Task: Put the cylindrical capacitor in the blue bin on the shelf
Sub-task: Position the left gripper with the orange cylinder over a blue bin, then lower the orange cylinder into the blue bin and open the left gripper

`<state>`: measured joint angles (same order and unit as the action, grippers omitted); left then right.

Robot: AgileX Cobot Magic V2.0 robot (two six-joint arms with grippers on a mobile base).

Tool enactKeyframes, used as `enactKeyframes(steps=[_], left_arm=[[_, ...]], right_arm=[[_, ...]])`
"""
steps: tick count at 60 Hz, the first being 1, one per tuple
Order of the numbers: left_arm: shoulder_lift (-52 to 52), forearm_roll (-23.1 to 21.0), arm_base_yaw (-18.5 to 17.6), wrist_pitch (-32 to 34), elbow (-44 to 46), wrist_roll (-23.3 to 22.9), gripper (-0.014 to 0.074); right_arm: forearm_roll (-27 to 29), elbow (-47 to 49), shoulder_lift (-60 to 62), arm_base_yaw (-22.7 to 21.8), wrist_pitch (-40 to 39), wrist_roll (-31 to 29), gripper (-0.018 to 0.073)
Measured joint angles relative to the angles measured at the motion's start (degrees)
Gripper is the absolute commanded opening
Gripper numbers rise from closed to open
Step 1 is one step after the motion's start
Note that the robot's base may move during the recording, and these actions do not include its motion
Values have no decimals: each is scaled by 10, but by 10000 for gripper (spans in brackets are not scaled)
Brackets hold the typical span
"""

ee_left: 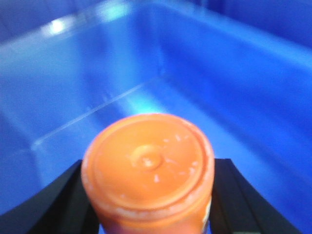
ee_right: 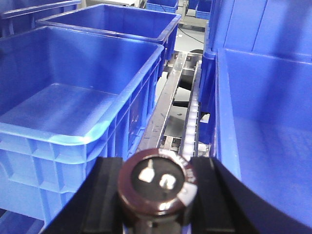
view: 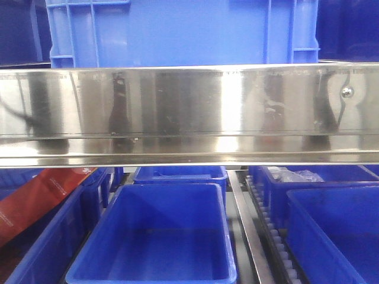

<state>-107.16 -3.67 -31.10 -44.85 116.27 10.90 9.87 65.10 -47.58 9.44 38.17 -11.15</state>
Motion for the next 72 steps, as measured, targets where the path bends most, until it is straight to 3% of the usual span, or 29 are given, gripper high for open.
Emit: enactKeyframes(steps=[7,18,25,37,45,54,64,72], left_arm=[[-31,-2,0,11,0,0,59],[-41,-9,0,14,1,0,492],[-41,-10,0,11,6,0,566],[-34,-9,0,-40,30,0,466],[2,-8,0,-100,41,0,174],[50,-6,10,-162,43,0,-32],[110,-4,28,-216,24,-15,-54],[182,4,32,-218,-44,-21,-60]], right_arm=[[13,0,0,0,0,0,-168],[17,0,0,0,0,0,-168],[18,0,0,0,0,0,-168],[18,0,0,0,-1,0,-168],[18,0,0,0,-4,0,-168],[18,0,0,0,-4,0,-168],[18,0,0,0,-4,0,-168],[18,0,0,0,-4,0,-168]])
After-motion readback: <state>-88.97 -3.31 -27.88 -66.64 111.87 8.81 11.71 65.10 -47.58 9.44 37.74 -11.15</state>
